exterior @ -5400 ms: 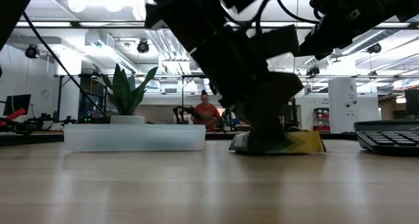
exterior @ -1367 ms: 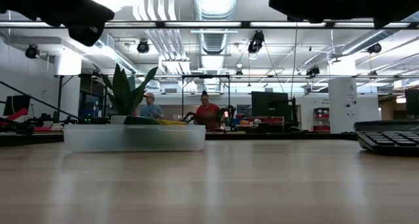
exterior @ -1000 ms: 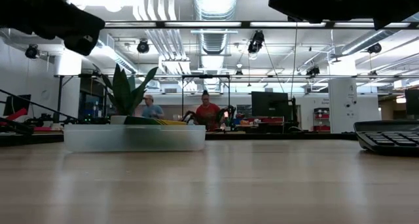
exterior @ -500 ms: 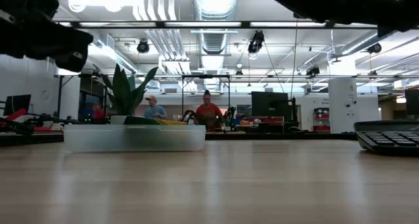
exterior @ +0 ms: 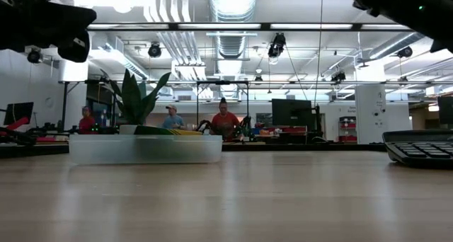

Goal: Pack school essentials
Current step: Return to Home Position

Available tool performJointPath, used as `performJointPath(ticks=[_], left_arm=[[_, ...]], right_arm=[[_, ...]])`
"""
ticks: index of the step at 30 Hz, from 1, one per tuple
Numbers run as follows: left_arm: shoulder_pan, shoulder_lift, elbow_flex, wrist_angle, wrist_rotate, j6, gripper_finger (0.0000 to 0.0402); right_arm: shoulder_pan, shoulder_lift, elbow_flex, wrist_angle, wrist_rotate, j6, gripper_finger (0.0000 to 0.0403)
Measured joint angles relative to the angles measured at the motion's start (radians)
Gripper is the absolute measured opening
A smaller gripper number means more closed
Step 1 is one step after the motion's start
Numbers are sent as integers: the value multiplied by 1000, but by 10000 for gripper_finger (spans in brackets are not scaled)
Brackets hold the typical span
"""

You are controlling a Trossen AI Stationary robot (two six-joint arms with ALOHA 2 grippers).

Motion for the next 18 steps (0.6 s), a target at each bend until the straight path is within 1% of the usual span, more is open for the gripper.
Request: performJointPath(ticks=[10,15,18], left_arm=[[0,8,-1,-28,0,-5,0],[0,8,-2,-34,-1,-5,0],[0,8,-2,-37,-1,-5,0]], right_arm=[[0,-160,-93,24,0,-35,9],[0,-215,-114,47,-1,-31,9],[0,-220,-114,45,-7,-18,9]])
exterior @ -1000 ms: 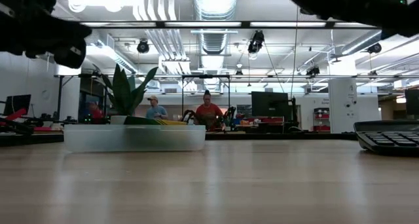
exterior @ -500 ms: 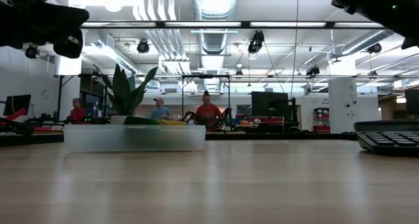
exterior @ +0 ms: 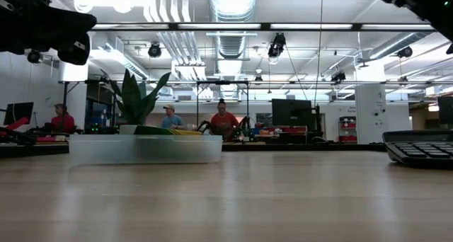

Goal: Pack school essentials
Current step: Return to Home Position

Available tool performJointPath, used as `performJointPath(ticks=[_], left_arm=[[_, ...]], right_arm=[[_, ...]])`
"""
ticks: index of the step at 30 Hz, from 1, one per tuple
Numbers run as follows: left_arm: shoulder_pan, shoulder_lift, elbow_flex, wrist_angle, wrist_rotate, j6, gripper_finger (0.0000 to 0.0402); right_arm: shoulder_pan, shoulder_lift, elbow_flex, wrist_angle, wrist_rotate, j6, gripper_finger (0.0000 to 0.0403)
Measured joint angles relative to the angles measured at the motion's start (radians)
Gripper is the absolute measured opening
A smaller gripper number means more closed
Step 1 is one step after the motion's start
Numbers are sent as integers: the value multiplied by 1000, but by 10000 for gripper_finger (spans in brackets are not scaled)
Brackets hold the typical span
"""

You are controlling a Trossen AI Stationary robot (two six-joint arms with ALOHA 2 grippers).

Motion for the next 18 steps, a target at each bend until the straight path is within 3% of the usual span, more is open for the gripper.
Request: performJointPath(ticks=[7,12,18], left_arm=[[0,2,-1,1,-11,0,0],[0,12,-1,2,-12,0,0],[0,25,-1,1,-13,0,0]], right_arm=[[0,12,0,-8,21,41,9],[-1,-30,-1,-51,167,108,9],[0,-88,-2,-115,118,133,9]])
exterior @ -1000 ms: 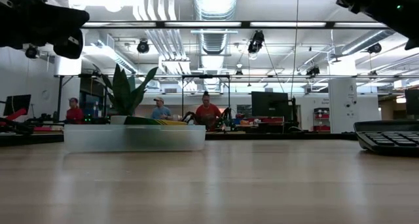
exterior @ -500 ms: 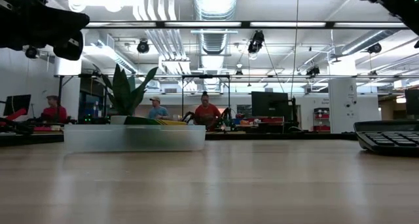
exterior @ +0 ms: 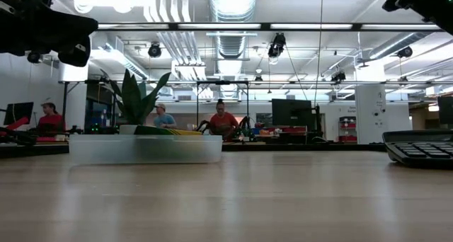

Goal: Pack school essentials
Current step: Return to Home Position

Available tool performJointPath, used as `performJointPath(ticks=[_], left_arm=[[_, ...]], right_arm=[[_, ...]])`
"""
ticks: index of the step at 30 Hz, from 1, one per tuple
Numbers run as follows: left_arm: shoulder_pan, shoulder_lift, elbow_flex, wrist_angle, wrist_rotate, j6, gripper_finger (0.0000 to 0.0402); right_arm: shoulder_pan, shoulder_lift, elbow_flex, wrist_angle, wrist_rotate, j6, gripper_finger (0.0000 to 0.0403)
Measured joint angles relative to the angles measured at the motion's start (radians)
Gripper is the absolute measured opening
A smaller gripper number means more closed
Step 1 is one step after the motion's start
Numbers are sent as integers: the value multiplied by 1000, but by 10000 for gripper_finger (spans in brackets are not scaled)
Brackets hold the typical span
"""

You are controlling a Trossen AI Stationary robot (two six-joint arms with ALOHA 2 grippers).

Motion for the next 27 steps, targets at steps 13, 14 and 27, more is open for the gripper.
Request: performJointPath(ticks=[13,14,27], left_arm=[[0,22,0,0,0,0,0],[0,22,0,0,0,0,0],[0,28,0,8,-5,1,0]], right_arm=[[66,-313,-1,-192,-33,14,9],[68,-349,-1,-230,-32,10,9],[67,-422,47,-805,474,-167,9]])
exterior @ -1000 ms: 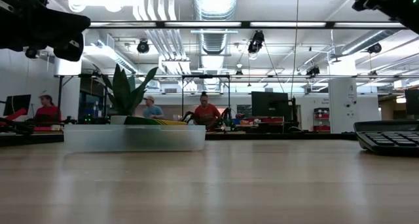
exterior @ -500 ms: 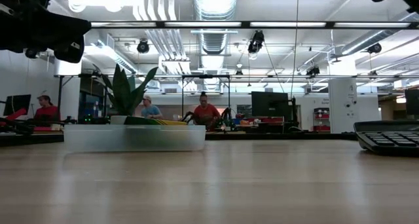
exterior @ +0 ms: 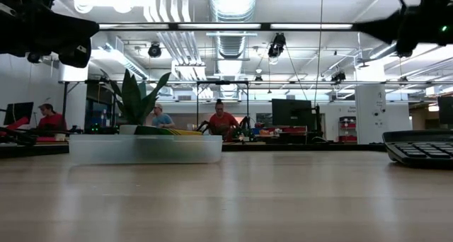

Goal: Pack school essentials
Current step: Return to Home Position

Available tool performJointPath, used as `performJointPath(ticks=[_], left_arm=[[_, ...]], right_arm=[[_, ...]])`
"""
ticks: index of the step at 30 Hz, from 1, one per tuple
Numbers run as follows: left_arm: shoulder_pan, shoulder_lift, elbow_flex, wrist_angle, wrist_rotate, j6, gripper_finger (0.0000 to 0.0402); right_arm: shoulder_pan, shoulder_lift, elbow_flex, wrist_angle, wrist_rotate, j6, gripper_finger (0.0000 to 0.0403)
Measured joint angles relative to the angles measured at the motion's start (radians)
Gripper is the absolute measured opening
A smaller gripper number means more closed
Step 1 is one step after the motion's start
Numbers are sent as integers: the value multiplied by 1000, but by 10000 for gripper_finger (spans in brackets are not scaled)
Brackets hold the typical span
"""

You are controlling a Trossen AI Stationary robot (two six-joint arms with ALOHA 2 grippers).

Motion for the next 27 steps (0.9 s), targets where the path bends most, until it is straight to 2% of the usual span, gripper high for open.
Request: performJointPath(ticks=[2,4,13,20,27], left_arm=[[0,0,0,0,0,0,0],[0,1,0,0,0,0,0],[0,2,0,0,1,0,0],[0,3,0,0,1,0,0],[0,4,0,0,1,0,0]], right_arm=[[0,-6,-13,-9,105,-1,9],[0,-6,-19,-6,139,4,9],[0,2,-19,1,151,34,9],[0,13,-18,-2,153,-110,9],[0,29,-17,-3,151,-9,9]])
